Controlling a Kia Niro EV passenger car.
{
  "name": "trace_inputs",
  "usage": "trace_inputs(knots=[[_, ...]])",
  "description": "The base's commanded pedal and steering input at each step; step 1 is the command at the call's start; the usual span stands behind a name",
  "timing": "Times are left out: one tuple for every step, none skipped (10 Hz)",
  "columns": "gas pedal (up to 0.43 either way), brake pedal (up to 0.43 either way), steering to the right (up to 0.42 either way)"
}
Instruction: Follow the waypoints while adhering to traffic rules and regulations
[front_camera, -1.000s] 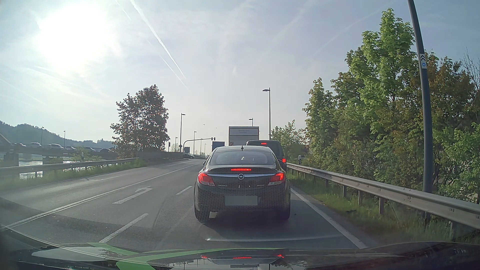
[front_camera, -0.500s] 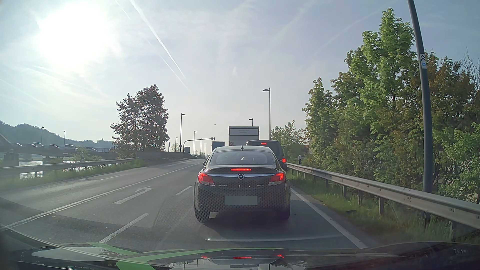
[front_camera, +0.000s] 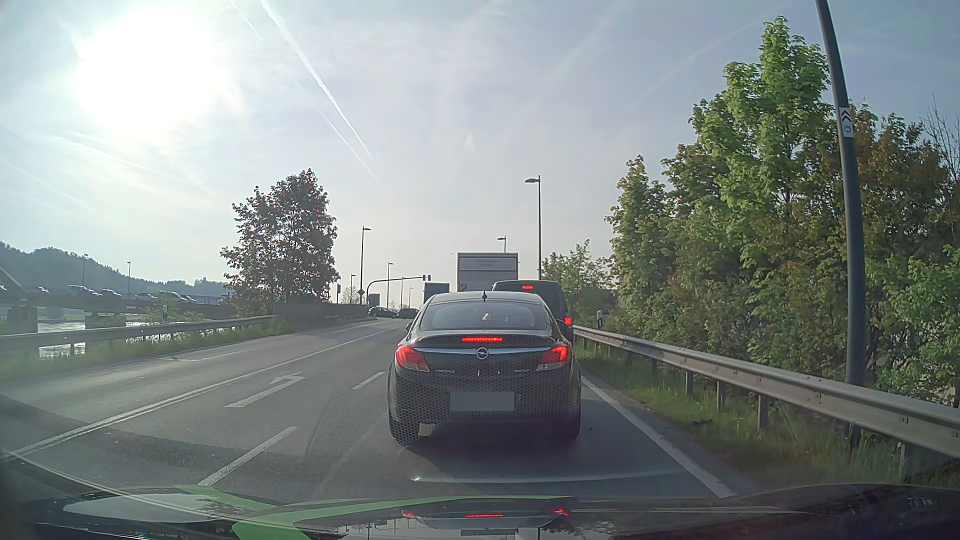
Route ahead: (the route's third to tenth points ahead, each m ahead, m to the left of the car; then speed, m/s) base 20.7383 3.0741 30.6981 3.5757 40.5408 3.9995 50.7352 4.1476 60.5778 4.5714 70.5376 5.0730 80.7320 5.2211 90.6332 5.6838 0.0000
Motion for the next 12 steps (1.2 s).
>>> trace_inputs(knots=[[0.0,0.53,0.002],[0.0,0.53,0.002],[0.0,0.53,0.002],[0.0,0.53,0.002],[0.0,0.53,0.002],[0.0,0.53,0.002],[0.0,0.53,0.002],[0.0,0.53,0.002],[0.0,0.53,0.002],[0.0,0.53,0.002],[0.0,0.537,0.002],[0.0,0.53,0.002]])
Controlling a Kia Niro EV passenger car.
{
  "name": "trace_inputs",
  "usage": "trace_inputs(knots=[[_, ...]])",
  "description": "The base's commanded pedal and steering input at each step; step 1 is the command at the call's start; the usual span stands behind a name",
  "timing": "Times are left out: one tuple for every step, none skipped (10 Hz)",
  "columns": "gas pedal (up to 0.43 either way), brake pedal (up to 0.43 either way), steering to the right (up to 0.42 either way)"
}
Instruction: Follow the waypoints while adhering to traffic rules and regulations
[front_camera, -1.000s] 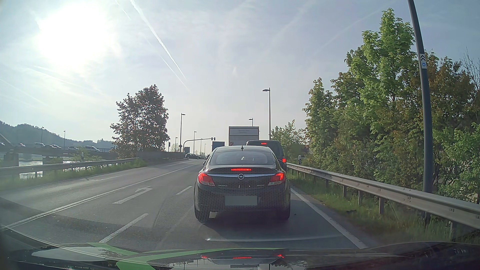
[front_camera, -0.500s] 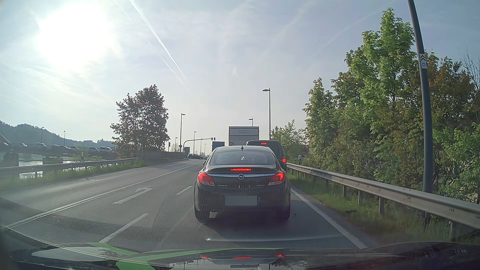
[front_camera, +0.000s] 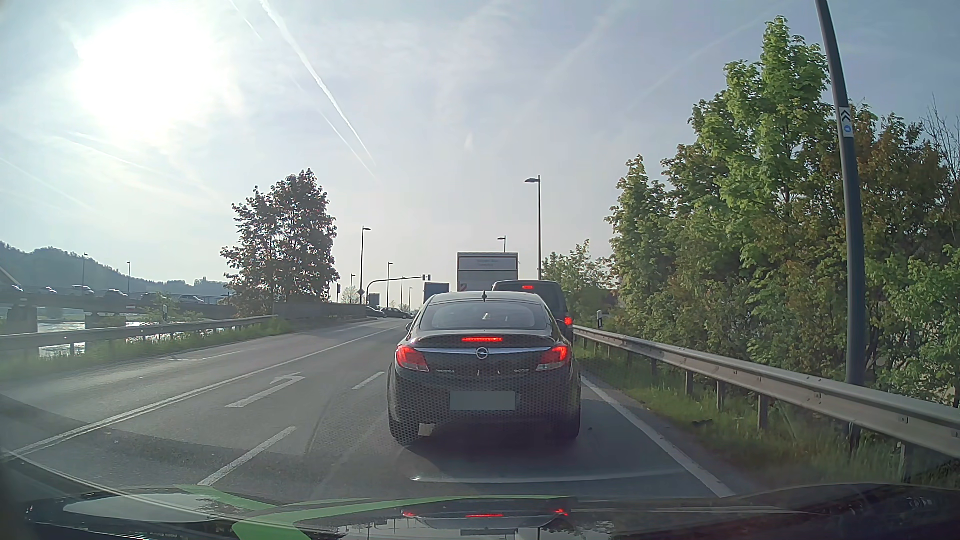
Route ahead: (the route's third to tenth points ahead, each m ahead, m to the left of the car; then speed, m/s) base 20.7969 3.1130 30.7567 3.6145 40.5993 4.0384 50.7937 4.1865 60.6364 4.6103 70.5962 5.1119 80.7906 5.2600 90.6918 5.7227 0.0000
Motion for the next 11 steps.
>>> trace_inputs(knots=[[0.0,0.53,0.002],[0.0,0.53,0.002],[0.0,0.53,0.002],[0.0,0.53,0.002],[0.0,0.53,0.002],[0.0,0.53,0.002],[0.0,0.53,0.002],[0.0,0.53,0.002],[0.0,0.53,0.003],[0.0,0.53,0.002],[0.0,0.53,0.002]])
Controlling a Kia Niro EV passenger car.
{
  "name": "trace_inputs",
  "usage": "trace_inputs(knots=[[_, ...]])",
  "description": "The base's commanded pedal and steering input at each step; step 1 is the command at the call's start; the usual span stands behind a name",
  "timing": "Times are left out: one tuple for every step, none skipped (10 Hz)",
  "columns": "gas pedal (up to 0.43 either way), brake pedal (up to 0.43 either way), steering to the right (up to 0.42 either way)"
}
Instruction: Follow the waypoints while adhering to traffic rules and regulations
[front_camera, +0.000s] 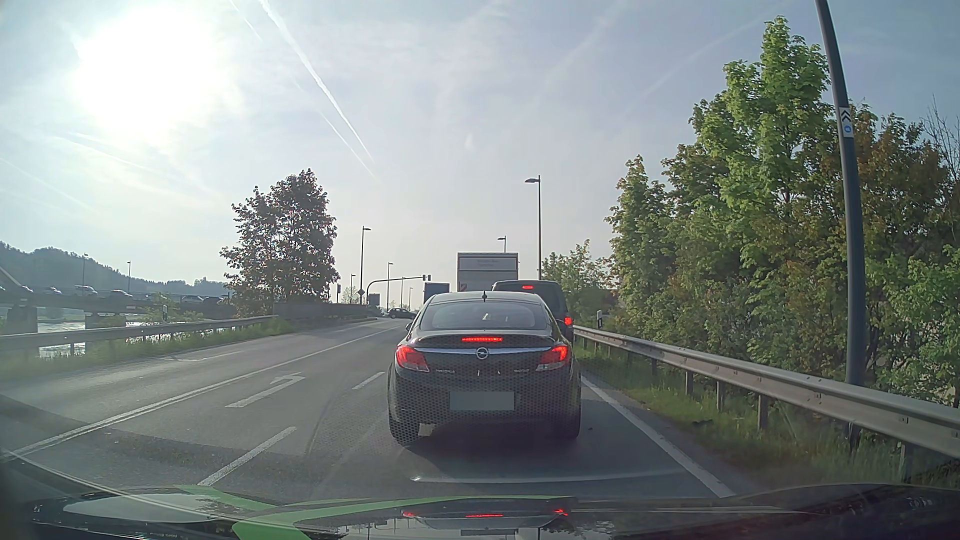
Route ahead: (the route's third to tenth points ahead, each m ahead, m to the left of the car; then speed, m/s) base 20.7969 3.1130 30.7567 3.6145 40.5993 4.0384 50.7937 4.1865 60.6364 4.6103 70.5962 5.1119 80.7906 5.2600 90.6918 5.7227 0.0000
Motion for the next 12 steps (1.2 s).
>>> trace_inputs(knots=[[0.0,0.53,0.002],[0.0,0.53,0.002],[0.0,0.53,0.002],[0.0,0.53,0.002],[0.0,0.53,0.002],[0.0,0.53,0.002],[0.0,0.53,0.002],[0.0,0.53,0.002],[0.0,0.53,0.002],[0.0,0.53,0.003],[0.0,0.53,0.002],[0.0,0.53,0.002]])
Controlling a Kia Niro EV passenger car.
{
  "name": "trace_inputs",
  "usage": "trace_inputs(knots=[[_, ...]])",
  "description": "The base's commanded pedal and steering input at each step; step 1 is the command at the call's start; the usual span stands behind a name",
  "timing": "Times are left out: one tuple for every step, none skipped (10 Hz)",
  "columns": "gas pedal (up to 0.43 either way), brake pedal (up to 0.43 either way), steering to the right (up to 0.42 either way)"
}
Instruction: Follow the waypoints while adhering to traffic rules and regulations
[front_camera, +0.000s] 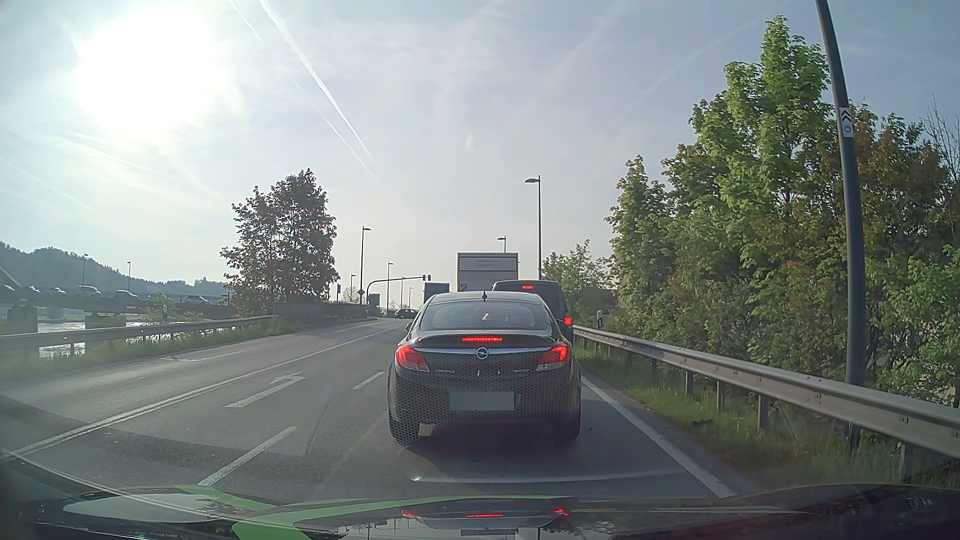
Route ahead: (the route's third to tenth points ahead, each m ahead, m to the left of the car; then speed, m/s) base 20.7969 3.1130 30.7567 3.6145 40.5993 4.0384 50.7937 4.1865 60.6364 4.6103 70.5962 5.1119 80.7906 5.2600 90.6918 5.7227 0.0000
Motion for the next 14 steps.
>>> trace_inputs(knots=[[0.0,0.53,0.003],[0.0,0.53,0.003],[0.0,0.53,0.002],[0.0,0.53,0.003],[0.0,0.53,0.002],[0.0,0.53,0.003],[0.0,0.53,0.003],[0.0,0.53,0.003],[0.0,0.524,0.003],[0.0,0.524,0.003],[0.0,0.524,0.003],[0.0,0.518,0.003],[0.0,0.518,0.003],[0.0,0.512,0.003]])
